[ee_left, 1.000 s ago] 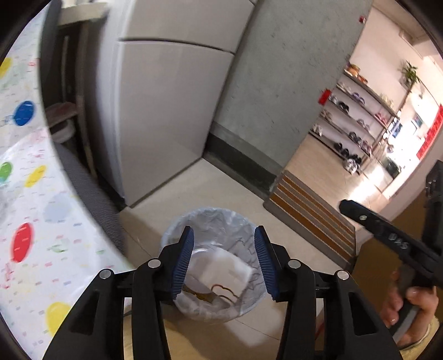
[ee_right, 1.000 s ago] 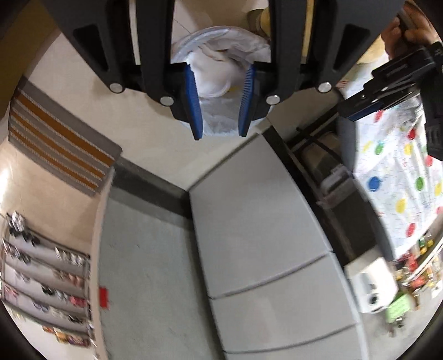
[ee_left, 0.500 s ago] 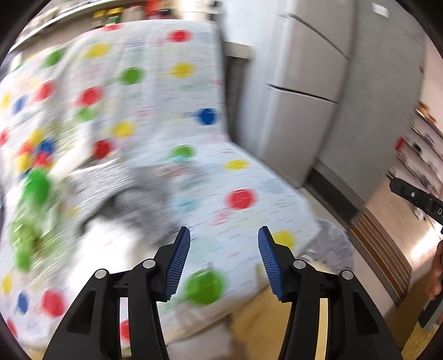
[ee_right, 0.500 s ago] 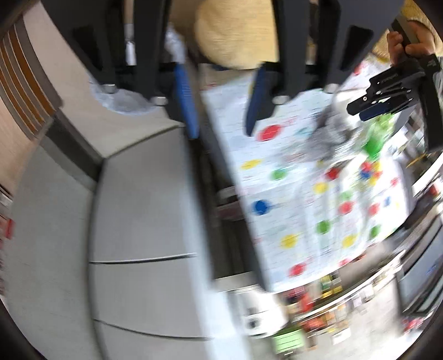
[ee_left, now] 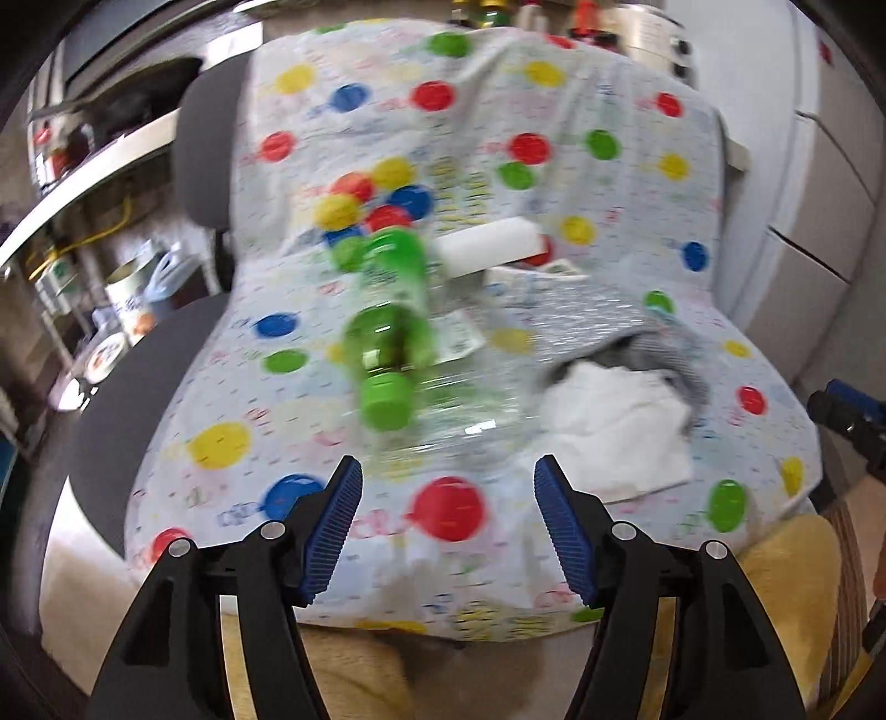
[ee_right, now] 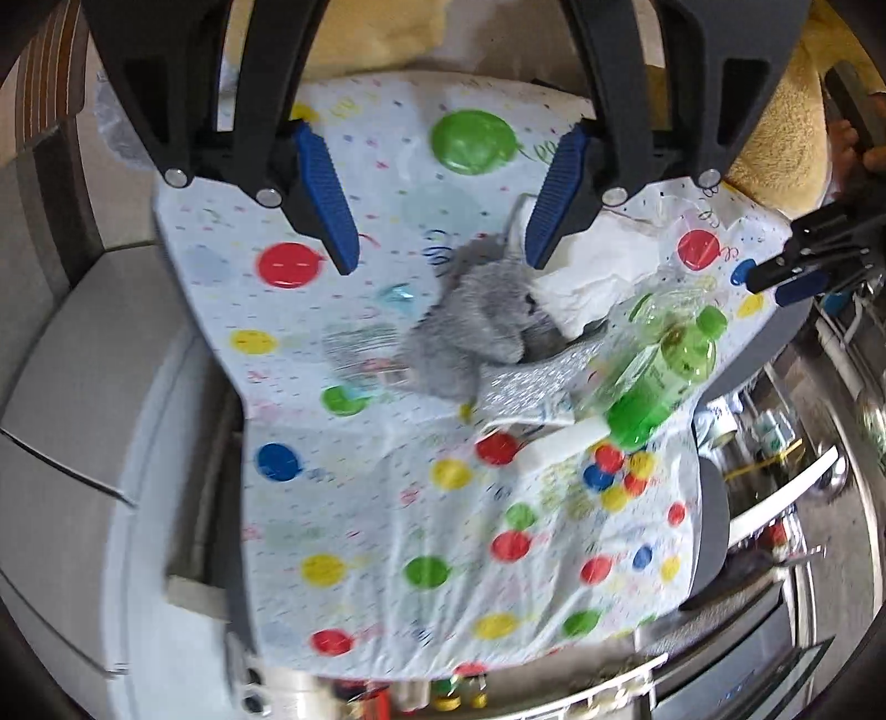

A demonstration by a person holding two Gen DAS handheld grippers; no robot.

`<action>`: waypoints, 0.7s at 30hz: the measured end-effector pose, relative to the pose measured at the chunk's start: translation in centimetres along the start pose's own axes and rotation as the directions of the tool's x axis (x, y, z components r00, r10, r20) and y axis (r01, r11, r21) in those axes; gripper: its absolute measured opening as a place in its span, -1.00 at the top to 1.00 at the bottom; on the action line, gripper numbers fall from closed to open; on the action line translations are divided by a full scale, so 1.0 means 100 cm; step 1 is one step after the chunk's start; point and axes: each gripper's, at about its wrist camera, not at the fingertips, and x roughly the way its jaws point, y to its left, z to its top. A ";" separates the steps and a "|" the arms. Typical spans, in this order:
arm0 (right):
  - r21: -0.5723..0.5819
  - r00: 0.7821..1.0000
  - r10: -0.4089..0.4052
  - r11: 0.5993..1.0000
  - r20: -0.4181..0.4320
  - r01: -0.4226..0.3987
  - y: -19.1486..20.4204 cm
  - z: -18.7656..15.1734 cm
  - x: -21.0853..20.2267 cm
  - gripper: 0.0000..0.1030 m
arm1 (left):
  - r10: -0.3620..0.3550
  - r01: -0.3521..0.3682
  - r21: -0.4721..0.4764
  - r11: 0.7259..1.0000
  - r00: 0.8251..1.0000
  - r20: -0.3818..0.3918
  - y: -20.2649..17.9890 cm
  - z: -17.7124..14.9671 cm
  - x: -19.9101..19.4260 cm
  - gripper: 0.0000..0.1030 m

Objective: Collect trash
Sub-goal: 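Grasp the white tissue with the right gripper while the left gripper reaches the grey cloth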

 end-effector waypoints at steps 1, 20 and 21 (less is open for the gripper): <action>-0.003 1.000 0.012 1.000 -0.005 -0.012 0.002 0.000 0.003 -0.20 | 0.009 -0.009 -0.008 1.000 1.000 -0.005 0.004 -0.001 0.002 -0.28; -0.127 0.984 0.134 0.981 -0.120 -0.149 0.087 -0.016 0.098 -0.72 | 0.040 -0.043 -0.046 0.998 0.998 -0.058 0.038 -0.007 0.024 -0.28; -0.141 0.985 0.123 0.980 -0.122 -0.140 0.090 -0.016 0.102 -0.72 | 0.042 -0.044 -0.050 0.998 0.998 -0.056 0.040 -0.008 0.023 -0.28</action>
